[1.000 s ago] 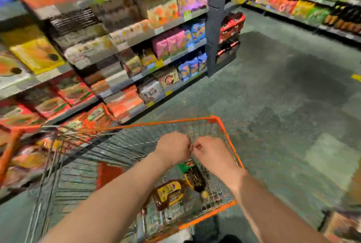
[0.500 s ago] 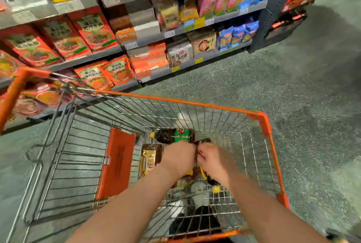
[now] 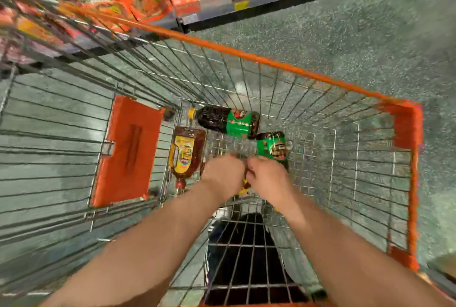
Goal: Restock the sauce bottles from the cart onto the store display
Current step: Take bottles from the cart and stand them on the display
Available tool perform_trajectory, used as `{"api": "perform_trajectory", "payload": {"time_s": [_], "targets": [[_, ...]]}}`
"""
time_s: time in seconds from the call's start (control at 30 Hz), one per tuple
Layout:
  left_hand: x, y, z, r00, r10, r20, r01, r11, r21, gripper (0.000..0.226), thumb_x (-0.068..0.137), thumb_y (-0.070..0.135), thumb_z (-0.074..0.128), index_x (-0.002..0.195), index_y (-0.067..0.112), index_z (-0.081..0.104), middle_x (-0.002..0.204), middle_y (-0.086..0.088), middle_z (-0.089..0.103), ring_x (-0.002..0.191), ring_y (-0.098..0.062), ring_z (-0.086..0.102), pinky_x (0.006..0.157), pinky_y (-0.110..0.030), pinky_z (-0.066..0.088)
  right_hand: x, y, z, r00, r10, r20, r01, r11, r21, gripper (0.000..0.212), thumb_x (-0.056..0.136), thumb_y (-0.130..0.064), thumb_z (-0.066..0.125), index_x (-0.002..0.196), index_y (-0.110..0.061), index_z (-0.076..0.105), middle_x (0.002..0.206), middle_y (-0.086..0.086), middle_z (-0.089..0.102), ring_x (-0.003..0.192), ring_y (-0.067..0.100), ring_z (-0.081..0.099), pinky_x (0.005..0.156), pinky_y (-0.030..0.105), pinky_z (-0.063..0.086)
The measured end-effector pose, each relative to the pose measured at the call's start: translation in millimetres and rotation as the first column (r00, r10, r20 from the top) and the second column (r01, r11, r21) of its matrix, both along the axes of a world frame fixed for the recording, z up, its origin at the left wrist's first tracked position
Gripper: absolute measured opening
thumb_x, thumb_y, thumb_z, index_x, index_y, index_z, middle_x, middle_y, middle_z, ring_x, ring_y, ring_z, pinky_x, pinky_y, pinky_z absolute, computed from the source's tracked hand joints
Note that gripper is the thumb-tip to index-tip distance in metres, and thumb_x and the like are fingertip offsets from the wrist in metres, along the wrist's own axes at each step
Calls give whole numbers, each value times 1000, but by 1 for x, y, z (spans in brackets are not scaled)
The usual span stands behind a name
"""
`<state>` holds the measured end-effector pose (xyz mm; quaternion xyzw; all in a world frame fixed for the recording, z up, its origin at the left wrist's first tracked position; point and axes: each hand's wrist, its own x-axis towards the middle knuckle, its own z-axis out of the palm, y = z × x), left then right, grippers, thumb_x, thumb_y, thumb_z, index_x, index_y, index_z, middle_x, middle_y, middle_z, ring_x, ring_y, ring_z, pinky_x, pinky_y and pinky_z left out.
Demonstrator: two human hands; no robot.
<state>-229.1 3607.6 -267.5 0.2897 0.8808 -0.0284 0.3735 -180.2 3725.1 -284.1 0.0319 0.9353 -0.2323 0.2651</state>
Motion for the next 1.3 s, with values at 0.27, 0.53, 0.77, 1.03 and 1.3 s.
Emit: {"api": "perform_trajectory", "payload": {"time_s": [0.27, 0.53, 0.77, 1.03, 1.3], "targets": [[10, 1, -68, 994, 65, 87, -67, 998, 20, 37, 86, 9, 58, 123, 9, 53, 118, -12, 52, 103, -31, 58, 82, -40, 52, 2, 4, -67, 997, 49, 64, -48, 999, -23, 21, 90, -17, 54, 109, -9, 60, 104, 6, 59, 95, 25, 59, 80, 36, 51], [19, 5, -124, 998, 5, 55, 0, 996, -85, 51, 86, 16, 59, 133, 6, 41, 134, -17, 43, 122, -34, 44, 96, -41, 43, 8, 0, -117, 983, 34, 179, -36, 999, 8, 31, 91, -21, 55, 120, -11, 54, 118, 8, 56, 113, 26, 52, 92, 32, 44], [23, 8, -153, 1000, -15, 1, 15, 988, -152, 51, 89, 14, 55, 137, 9, 38, 140, -15, 41, 132, -31, 40, 108, -44, 34, 5, -5, -136, 988, 9, 155, -15, 999, 33, 36, 92, -26, 53, 125, -10, 53, 122, 8, 56, 116, 24, 51, 97, 27, 39], [17, 14, -150, 998, 40, 48, -28, 975, -220, 39, 93, 16, 51, 130, 16, 40, 127, -11, 43, 120, -31, 43, 90, -49, 46, 8, -5, -133, 978, 56, 201, -63, 998, 29, 45, 90, -29, 50, 129, -8, 47, 122, 9, 51, 116, 25, 49, 99, 30, 39], [23, -6, -103, 996, 85, 9, -81, 972, -222, 51, 85, 21, 65, 126, 17, 37, 123, -11, 39, 110, -32, 48, 74, -39, 53, 14, -8, -80, 989, 15, 148, -16, 1000, 8, 41, 96, -41, 44, 123, -11, 55, 121, 9, 53, 114, 27, 50, 98, 37, 45]]}}
